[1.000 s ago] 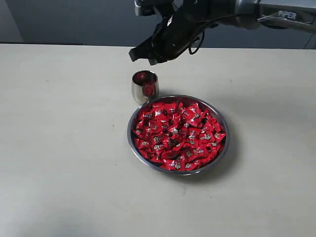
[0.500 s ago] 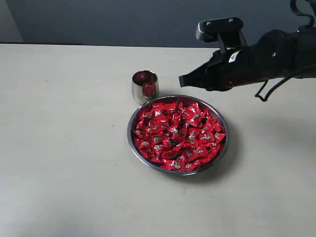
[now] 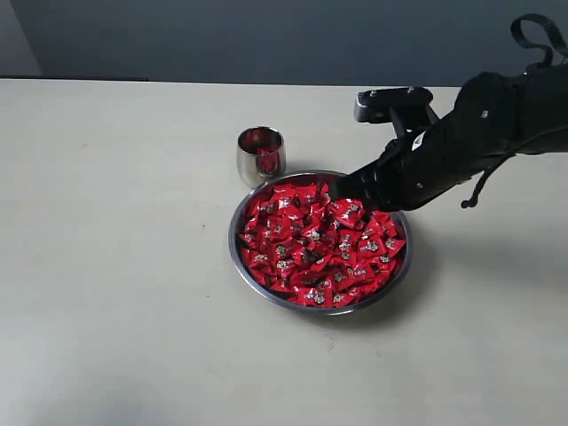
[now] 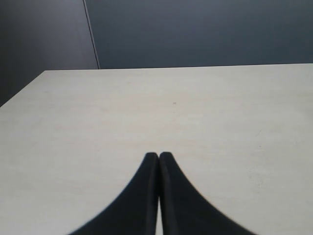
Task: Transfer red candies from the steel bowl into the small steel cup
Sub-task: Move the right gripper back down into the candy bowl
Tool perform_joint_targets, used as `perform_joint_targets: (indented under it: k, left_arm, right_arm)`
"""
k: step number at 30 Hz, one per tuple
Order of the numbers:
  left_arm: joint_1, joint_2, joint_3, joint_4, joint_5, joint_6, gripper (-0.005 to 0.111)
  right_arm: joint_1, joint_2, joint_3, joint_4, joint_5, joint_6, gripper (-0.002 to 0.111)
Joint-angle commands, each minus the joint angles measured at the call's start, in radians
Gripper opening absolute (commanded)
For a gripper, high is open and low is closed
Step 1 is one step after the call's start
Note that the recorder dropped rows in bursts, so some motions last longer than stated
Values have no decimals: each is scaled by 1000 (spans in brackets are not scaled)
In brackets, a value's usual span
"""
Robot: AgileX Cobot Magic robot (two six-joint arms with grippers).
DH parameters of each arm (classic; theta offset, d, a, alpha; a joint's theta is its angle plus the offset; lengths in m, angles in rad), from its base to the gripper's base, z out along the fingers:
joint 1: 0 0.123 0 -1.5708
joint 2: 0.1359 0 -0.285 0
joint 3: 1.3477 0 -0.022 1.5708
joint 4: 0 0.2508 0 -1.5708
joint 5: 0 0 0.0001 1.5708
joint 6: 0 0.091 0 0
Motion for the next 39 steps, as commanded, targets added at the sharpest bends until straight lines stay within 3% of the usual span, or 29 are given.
perform_joint_targets:
  k: [1, 8, 18, 29, 39]
  left_arm:
    - [-5, -4, 4, 6, -2, -3, 0]
    - [-5, -4, 4, 6, -2, -3, 0]
    - [-5, -4, 4, 6, -2, -3, 0]
    - [-5, -4, 4, 6, -2, -3, 0]
    - [-5, -4, 4, 6, -2, -3, 0]
  right_arm:
    - [-4, 9, 2, -14, 30, 8, -1]
    - [-4, 9, 2, -27, 32, 10, 1]
    - [-4, 25, -28, -27, 34, 167, 32]
    - [-4, 163, -200, 56, 142, 235, 33]
    - [-4, 196, -287, -82, 250, 539, 32]
